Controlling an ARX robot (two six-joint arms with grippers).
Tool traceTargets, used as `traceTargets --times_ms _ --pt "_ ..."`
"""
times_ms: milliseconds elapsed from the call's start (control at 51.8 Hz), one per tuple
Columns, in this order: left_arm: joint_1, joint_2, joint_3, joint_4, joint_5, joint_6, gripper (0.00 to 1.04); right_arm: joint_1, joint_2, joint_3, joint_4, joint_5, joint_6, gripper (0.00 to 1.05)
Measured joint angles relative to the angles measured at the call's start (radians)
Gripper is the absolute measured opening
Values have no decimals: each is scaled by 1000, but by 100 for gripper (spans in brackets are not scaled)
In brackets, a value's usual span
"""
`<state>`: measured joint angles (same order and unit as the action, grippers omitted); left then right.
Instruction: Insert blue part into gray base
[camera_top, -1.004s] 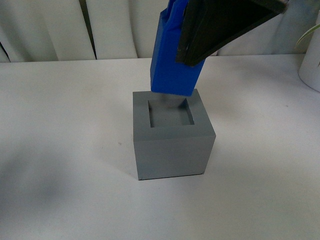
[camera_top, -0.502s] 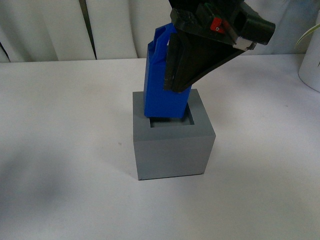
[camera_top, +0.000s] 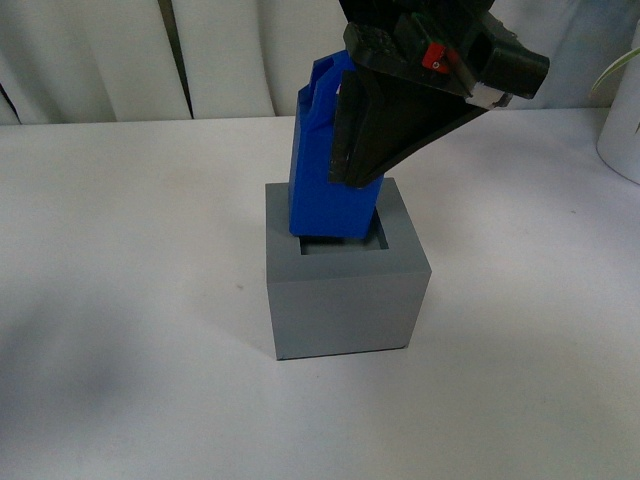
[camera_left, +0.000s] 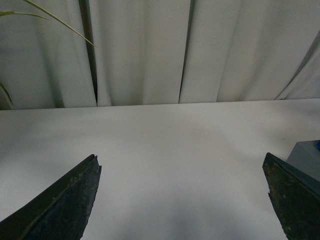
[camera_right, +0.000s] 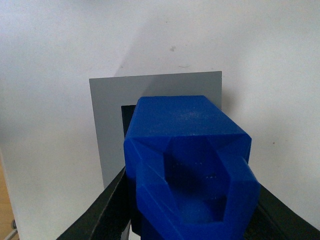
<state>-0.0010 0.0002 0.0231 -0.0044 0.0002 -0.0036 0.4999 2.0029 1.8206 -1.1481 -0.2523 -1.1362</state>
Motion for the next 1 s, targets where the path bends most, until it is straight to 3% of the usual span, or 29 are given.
traceTargets --times_ms 1004 --pt "0 0 0 0 0 0 99 -2 -2 -23 -23 37 -15 47"
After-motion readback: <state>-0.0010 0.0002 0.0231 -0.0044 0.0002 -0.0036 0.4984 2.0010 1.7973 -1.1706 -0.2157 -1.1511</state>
